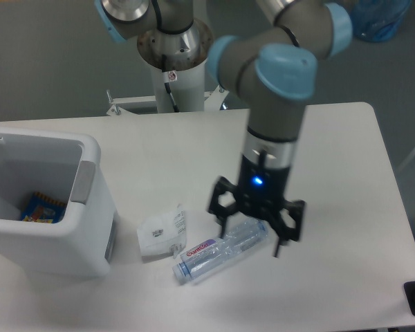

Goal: Open the trash can

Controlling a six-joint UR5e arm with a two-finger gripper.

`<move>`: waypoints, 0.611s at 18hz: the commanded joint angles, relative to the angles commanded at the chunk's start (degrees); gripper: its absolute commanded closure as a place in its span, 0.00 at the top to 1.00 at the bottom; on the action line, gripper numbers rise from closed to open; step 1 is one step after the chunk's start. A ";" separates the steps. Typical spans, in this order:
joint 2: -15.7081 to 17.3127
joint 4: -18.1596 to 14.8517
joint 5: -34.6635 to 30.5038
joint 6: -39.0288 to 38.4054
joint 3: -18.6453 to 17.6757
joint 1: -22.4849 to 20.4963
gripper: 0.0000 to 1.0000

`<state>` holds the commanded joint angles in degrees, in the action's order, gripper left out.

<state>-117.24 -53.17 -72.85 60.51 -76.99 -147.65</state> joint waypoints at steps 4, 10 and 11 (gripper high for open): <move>-2.11 -1.05 -3.43 14.62 -0.70 -4.04 1.00; -4.49 -1.06 -6.06 29.38 -1.67 -9.06 1.00; -4.23 -1.23 -8.07 30.45 -1.93 -9.06 1.00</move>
<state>-121.47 -54.40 -80.93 90.96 -78.92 -156.71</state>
